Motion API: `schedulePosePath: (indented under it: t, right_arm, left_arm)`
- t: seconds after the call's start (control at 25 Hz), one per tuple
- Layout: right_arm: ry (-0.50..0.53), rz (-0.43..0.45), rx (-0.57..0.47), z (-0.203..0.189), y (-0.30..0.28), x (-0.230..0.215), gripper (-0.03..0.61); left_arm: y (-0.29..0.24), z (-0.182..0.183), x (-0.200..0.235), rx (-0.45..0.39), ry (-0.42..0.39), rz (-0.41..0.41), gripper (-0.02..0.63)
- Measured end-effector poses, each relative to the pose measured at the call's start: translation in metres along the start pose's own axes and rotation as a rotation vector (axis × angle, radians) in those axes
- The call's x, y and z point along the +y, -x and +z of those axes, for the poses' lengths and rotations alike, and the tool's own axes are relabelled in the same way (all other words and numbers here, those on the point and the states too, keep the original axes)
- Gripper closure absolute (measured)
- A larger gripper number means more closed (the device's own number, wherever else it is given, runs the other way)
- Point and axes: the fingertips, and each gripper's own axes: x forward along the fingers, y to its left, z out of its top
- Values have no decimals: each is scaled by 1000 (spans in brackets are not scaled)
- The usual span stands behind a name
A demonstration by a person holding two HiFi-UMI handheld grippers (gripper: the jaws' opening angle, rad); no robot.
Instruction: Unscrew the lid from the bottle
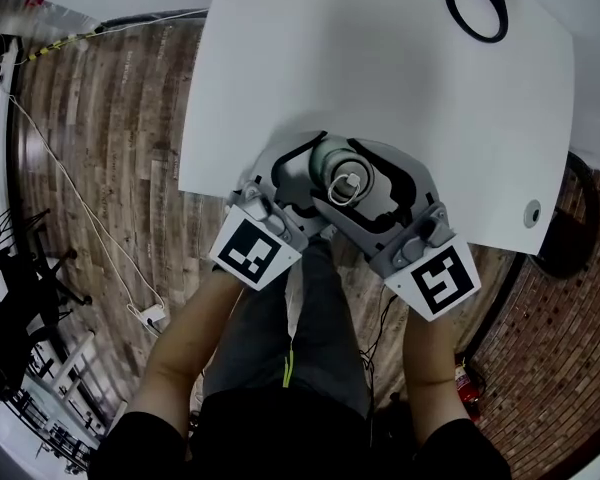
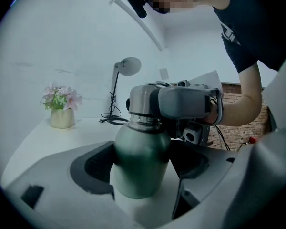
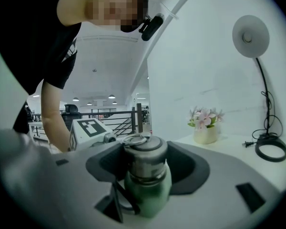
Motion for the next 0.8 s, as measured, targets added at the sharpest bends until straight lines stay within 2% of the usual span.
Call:
schedulePosePath:
  t: [0.28,0.52,0.8]
  right_arm:
    - [-37,-32,-17,12,15,-3,310]
    - [-55,-100,-37,27,31,-8,310]
    - [-58,-165,-38,41,62,-18,310]
  left_arm:
    - [0,-2,0,-1,18,5,253]
    - [2,-9,-2,21,-50,-31,252]
    - [8,10,-6,-13,-9,-18,228]
